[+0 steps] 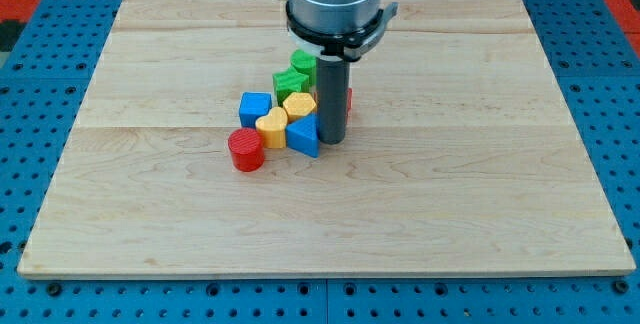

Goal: Move the red circle into the yellow heart

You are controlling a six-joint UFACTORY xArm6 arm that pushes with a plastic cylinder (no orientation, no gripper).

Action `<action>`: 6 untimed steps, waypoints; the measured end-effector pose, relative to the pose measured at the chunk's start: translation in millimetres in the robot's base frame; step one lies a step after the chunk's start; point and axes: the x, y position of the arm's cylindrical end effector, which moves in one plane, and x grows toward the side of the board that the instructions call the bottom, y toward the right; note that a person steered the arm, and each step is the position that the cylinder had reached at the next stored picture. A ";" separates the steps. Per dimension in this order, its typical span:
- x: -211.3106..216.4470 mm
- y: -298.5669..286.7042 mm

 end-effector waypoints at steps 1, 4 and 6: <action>0.0 -6.7; 57.4 -28.4; 42.6 -126.2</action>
